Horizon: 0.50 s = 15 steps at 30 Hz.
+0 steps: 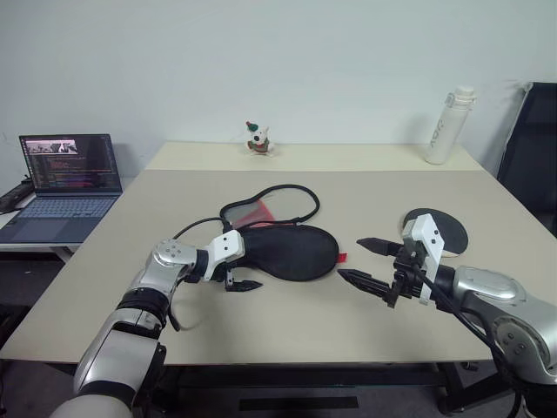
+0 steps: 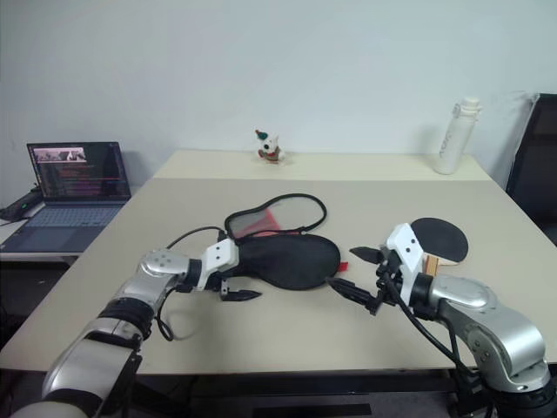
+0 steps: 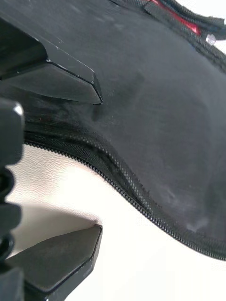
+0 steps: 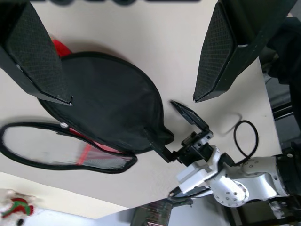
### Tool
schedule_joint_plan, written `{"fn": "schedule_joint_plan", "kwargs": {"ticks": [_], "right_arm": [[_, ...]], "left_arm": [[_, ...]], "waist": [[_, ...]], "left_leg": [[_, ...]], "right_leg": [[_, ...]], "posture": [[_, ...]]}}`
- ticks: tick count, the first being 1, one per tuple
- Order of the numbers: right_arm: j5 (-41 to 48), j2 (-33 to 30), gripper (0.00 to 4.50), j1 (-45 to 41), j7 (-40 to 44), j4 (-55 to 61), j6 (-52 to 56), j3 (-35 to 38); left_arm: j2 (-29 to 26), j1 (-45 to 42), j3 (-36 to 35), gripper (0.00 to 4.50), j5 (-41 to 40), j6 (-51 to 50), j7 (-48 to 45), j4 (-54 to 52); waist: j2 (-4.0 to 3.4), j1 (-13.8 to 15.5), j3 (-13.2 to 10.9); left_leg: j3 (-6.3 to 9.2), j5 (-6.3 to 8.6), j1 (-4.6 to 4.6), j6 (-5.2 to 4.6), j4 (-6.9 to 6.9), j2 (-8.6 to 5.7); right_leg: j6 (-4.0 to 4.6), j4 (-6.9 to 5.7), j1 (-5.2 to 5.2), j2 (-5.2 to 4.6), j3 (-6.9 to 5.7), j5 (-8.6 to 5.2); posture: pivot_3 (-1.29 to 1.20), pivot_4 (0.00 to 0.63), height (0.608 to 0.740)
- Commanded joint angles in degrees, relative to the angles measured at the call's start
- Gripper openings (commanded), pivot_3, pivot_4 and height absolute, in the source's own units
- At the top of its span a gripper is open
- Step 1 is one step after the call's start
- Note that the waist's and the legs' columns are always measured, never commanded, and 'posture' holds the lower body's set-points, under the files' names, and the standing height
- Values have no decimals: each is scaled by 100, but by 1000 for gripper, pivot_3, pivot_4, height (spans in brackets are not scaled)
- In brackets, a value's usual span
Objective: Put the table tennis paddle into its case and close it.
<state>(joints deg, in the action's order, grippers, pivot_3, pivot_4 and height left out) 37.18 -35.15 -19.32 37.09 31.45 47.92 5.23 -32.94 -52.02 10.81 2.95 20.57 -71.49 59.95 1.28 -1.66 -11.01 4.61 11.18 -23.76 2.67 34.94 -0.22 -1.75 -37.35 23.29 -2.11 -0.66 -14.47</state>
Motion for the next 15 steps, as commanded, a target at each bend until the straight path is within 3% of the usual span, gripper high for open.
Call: {"fn": "schedule_joint_plan", "kwargs": {"ticks": [1,4,14,15], "right_arm": [[26,-40,4500,-21,-96,188,-115,123],[5,-43,4500,-31,-151,164,-142,125],[-52,-136,4500,83,-274,88,-210,234],[-54,-148,4500,89,-275,75,-220,251]], "left_arm": [[96,-62,20,4302,97,75,-51,157],[239,-28,19,3573,128,76,29,207],[603,415,-227,10,-126,-415,289,-363],[645,443,-280,10,-182,-566,344,-494]], "waist": [[0,0,0],[0,6,0],[-4,150,10],[-4,158,10]], "left_leg": [[0,0,1,0,1,0],[1,0,2,0,8,-2],[2,-10,24,-14,49,-6],[2,-10,23,-14,57,-3]], "right_leg": [[0,-3,0,0,0,0],[0,-16,0,0,1,0],[-7,-63,-18,-8,3,4],[-8,-66,-19,-8,1,5]], "posture": [[0,150,740],[0,150,740],[0,150,740],[0,150,740]]}}
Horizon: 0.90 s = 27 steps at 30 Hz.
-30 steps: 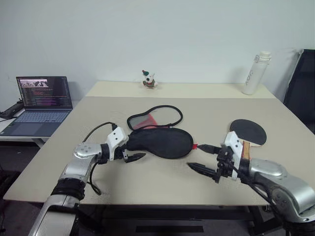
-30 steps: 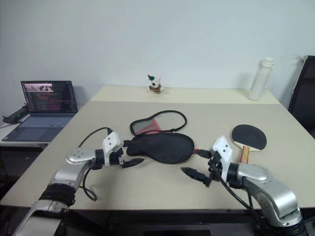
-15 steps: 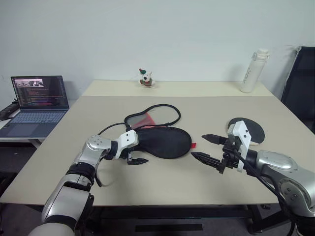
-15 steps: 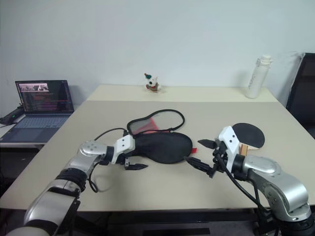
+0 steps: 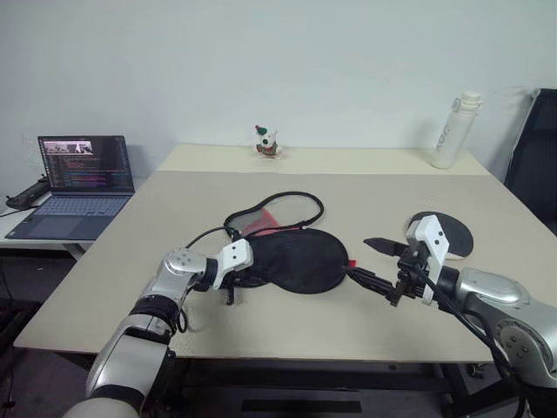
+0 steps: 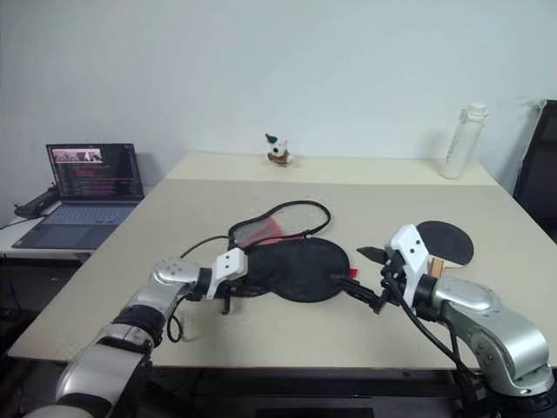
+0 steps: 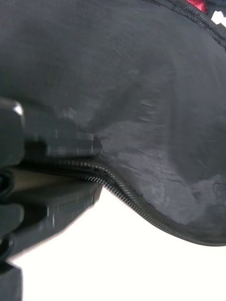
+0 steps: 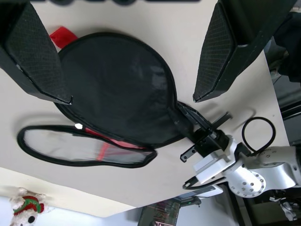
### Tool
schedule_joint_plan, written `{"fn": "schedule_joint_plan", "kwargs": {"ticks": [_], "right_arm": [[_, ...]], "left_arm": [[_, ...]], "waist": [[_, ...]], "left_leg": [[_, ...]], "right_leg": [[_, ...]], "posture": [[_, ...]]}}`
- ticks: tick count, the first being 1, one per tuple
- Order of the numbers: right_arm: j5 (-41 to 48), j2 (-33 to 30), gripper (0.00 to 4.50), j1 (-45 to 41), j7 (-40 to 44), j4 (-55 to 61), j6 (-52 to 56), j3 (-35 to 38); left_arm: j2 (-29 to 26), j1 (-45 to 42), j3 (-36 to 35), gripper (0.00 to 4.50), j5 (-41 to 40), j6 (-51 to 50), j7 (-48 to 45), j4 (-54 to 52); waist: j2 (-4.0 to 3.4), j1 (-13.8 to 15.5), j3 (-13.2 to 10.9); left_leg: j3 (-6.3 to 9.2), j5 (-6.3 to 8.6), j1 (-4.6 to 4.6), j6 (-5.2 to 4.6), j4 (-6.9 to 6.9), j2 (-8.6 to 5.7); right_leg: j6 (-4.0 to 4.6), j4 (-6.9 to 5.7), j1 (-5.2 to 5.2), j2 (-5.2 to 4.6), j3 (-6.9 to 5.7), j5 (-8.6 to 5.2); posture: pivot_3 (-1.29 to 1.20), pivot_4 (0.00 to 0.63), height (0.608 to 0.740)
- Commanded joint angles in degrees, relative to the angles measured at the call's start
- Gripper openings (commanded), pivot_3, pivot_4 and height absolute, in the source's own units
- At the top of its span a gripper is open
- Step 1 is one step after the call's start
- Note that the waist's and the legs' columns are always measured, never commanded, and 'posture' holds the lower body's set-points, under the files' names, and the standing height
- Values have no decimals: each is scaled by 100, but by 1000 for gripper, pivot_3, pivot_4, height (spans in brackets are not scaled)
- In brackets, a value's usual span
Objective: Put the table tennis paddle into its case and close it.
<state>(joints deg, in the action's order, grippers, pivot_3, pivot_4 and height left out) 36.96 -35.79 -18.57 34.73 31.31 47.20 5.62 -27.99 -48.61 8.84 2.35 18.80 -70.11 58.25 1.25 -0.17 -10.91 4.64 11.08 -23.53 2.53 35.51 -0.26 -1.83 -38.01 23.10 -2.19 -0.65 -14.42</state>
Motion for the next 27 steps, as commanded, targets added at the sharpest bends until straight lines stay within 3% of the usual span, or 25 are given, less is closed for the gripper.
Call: {"fn": "schedule_joint_plan", "kwargs": {"ticks": [1,4,11,16,20,24,27], "right_arm": [[-34,-101,4500,24,-35,72,-162,235],[-30,-149,4500,48,-30,46,-187,289],[-60,-308,4500,77,69,-119,-273,388],[-112,-403,4500,93,139,-250,-370,367],[-168,-381,4500,134,135,-284,-396,360],[-137,-263,4500,152,9,-289,-332,398],[-106,-201,4500,145,-101,-294,-246,409]], "left_arm": [[208,146,-135,10,-192,-596,258,-524],[407,281,-273,10,-378,-1303,541,-1187],[1478,357,-488,10,-835,-3434,1780,-2570],[2221,-98,-532,10,-838,-3789,2659,-2131],[2444,-276,-502,10,-821,-3818,2901,-1870],[2466,-248,-518,1022,-932,-3883,2850,-2009],[2237,-53,-536,2094,-1118,-4080,2501,-2478]], "waist": [[0,12,0],[0,15,0],[4,2,-3],[5,-20,-3],[5,-29,-3],[6,-29,-4],[6,-29,-4]], "left_leg": [[0,0,-2,0,5,0],[1,1,-23,0,21,-2],[0,1,-38,0,34,-12],[2,1,-31,-1,35,-6],[-4,1,-33,0,33,-9],[-3,2,-33,-1,30,-8],[-3,2,-34,0,32,-8]], "right_leg": [[-2,0,-1,0,-1,1],[-8,3,5,-1,0,5],[-22,11,9,-9,2,13],[-21,3,9,-1,1,13],[-22,10,9,-1,6,13],[-22,12,11,-1,5,13],[-22,10,11,-1,6,13]], "posture": [[0,150,740],[0,150,740],[0,150,740],[0,150,740],[0,150,740],[0,150,740],[0,150,740]]}}
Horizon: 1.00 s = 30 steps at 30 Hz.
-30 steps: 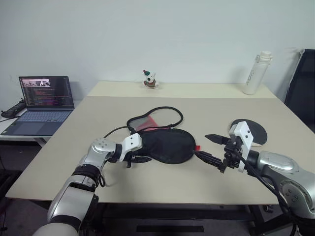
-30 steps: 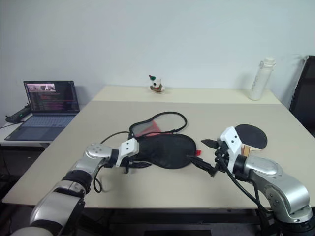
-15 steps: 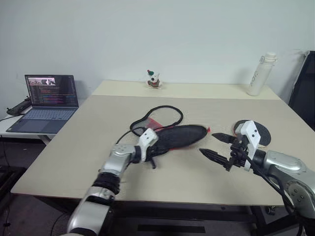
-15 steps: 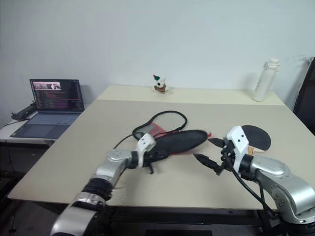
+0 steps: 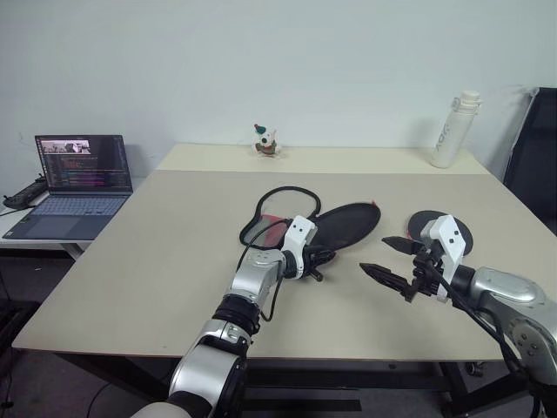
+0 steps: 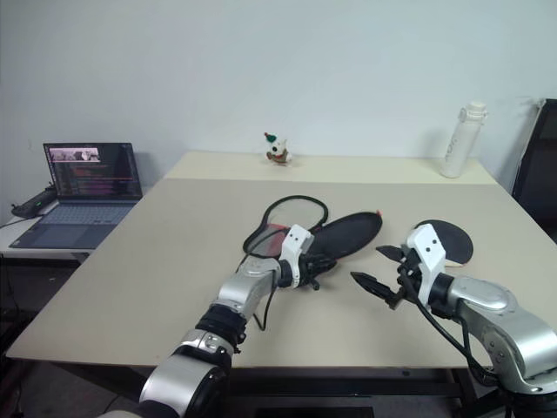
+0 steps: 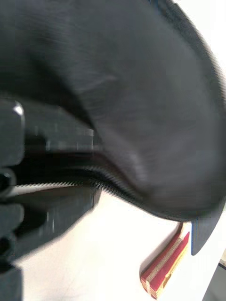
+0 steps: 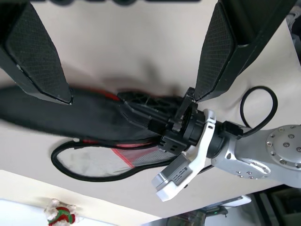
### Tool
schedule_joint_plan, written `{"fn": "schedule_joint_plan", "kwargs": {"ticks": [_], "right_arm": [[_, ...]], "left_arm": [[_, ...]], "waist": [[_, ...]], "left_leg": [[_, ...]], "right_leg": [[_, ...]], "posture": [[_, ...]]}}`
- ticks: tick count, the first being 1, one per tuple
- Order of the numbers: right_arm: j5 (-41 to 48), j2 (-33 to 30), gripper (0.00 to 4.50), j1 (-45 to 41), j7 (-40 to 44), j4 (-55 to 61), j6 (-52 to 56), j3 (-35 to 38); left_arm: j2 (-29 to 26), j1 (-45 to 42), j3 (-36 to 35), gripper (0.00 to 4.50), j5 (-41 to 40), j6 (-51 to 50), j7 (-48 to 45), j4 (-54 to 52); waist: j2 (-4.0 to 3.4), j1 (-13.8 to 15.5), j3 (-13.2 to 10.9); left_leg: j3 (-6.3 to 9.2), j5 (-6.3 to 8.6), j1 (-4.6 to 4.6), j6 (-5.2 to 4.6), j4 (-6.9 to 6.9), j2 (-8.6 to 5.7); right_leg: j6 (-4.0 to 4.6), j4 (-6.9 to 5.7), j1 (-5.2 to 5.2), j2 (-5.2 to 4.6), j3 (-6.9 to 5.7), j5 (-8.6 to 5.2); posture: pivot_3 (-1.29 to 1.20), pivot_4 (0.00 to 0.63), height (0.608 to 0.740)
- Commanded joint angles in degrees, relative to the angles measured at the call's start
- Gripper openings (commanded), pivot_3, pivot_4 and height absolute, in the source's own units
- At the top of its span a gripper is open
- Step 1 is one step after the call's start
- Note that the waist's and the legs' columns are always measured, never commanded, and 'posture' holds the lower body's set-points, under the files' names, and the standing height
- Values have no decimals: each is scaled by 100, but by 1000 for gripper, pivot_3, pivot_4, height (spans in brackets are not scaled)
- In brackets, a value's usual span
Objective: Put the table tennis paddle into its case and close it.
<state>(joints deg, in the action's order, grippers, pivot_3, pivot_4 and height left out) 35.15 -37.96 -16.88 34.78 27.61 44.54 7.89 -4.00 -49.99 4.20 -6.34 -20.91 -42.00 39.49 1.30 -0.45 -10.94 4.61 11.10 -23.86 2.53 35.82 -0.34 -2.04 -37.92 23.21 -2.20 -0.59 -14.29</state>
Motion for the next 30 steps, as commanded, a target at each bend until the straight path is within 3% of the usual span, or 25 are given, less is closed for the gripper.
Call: {"fn": "schedule_joint_plan", "kwargs": {"ticks": [1,3,10,15,20,30], "right_arm": [[85,40,4500,-32,-153,70,60,186],[70,94,4500,-56,-272,51,106,183],[181,716,4500,-391,-1358,-175,1337,20],[38,1526,4500,-735,-1928,-654,1700,-209],[-144,2351,4500,-1075,-2226,-1517,1714,-454],[-427,3097,4500,-1730,-1830,-2653,1118,-877]], "left_arm": [[-288,183,-78,2466,-381,-288,-550,-825],[-566,396,-58,3134,-556,-545,-946,-1223],[-2183,1188,-299,3134,-1142,-637,-2384,-2163],[-2837,1367,-587,3134,-1221,-410,-2521,-2156],[-3159,1494,-808,3134,-1308,-391,-2512,-2286],[-3126,1529,-957,3134,-1391,-429,-2219,-2392]], "waist": [[0,-6,0],[-1,-34,0],[-5,-137,-2],[-5,-118,-2],[-5,-118,-2],[-6,-153,-2]], "left_leg": [[-1,0,0,0,0,0],[-1,0,1,0,-2,2],[1,0,6,0,-4,9],[2,0,4,0,-3,8],[2,0,2,0,-6,7],[1,0,7,-1,-6,13]], "right_leg": [[0,0,0,0,1,0],[1,0,1,0,2,0],[11,-7,3,3,2,0],[15,-6,3,2,2,1],[15,-4,5,0,2,1],[15,-10,7,6,2,2]], "posture": [[0,150,740],[0,150,740],[0,150,740],[0,150,740],[0,150,740],[0,150,740]]}}
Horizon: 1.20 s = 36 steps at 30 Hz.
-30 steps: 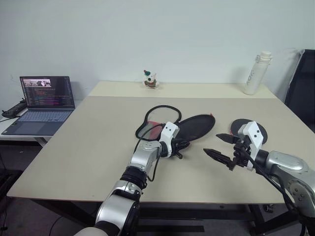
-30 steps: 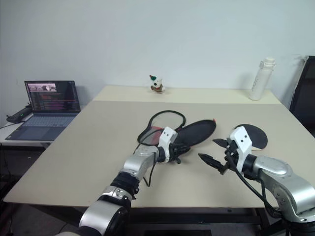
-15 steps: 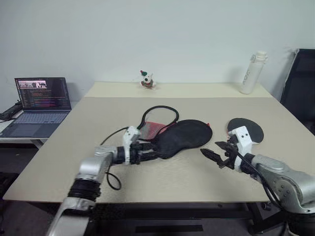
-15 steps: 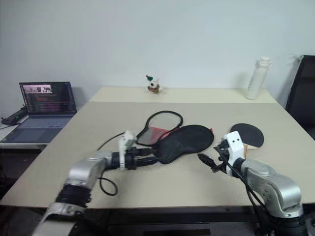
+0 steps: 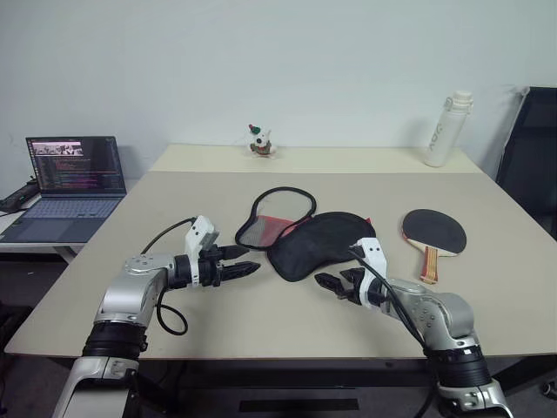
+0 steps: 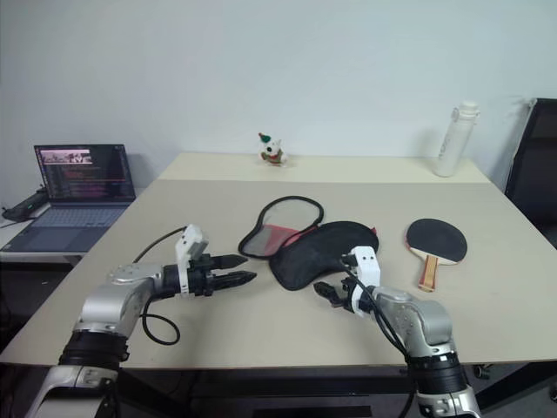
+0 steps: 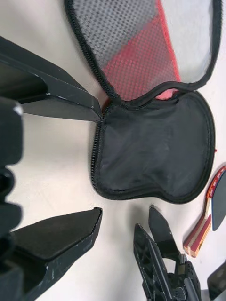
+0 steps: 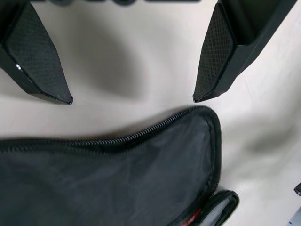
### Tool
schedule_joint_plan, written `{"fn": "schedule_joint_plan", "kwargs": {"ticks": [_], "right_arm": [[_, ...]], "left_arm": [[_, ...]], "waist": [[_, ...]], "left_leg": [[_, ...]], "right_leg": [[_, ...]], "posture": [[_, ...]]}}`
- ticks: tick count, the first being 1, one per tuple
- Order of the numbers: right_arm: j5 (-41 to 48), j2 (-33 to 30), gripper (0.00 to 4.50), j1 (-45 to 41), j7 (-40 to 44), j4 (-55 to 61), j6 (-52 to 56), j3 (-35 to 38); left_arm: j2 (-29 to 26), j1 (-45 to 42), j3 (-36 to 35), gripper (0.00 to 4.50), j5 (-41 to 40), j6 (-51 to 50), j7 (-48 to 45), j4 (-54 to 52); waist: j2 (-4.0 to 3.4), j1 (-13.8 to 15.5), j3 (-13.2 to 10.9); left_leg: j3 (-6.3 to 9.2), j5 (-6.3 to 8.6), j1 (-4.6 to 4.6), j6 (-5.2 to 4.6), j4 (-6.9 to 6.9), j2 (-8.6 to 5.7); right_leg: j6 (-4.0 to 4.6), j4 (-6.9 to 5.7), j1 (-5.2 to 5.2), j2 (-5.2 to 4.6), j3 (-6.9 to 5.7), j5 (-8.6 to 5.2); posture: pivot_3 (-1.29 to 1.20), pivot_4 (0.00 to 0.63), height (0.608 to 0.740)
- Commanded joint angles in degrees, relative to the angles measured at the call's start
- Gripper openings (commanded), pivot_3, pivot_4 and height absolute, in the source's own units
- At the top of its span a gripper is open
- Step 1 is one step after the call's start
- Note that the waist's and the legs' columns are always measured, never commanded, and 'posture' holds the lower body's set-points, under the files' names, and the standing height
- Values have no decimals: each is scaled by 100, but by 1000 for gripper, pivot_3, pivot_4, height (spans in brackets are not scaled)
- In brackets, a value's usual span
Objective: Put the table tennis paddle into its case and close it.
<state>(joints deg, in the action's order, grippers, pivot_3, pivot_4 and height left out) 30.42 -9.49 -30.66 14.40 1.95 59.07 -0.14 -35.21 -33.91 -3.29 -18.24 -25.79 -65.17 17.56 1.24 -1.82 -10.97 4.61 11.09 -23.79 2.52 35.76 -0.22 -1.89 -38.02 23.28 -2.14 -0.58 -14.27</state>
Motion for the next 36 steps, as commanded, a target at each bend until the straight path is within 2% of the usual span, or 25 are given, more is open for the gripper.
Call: {"fn": "schedule_joint_plan", "kwargs": {"ticks": [1,8,14,17,27,31,36], "right_arm": [[-29,344,4500,-493,239,-271,-452,-112],[-581,785,4500,-999,174,-1297,-1076,-341],[-750,989,4500,-931,-53,-1361,-942,-257],[-597,1017,3615,-891,-78,-1271,-706,-83],[-144,578,39,-865,134,-785,69,456],[-26,93,39,-846,393,-576,491,476],[70,-1028,39,-998,1241,-589,1016,199]], "left_arm": [[1,-97,-201,3134,-202,60,108,-177],[23,-153,-101,3134,-216,45,106,-183],[2,-129,-114,3134,-216,41,116,-227],[-10,-108,-121,3155,-217,34,128,-264],[66,-79,-109,3155,-315,-60,204,-457],[97,-39,-60,3155,-362,-98,221,-609],[72,40,41,3155,-384,-152,74,-896]], "waist": [[-1,-32,-1],[-2,-27,-1],[-3,-7,-2],[-3,-7,-2],[-3,-5,-2],[-4,-6,-2],[-4,6,-3]], "left_leg": [[-1,0,1,0,-1,4],[-3,0,-1,0,-3,2],[-2,0,-2,0,-4,2],[-1,0,-1,0,-4,4],[-2,0,-2,0,-4,2],[-2,0,-2,0,-5,3],[-4,0,-6,0,-4,-4]], "right_leg": [[0,-2,2,3,2,0],[1,-1,5,4,3,1],[2,-2,5,3,3,1],[3,-3,5,4,2,1],[4,-2,6,3,3,2],[3,-1,6,3,2,1],[2,4,5,-3,4,1]], "posture": [[0,150,740],[0,150,740],[0,150,740],[0,150,740],[0,150,740],[0,150,740],[0,150,740]]}}
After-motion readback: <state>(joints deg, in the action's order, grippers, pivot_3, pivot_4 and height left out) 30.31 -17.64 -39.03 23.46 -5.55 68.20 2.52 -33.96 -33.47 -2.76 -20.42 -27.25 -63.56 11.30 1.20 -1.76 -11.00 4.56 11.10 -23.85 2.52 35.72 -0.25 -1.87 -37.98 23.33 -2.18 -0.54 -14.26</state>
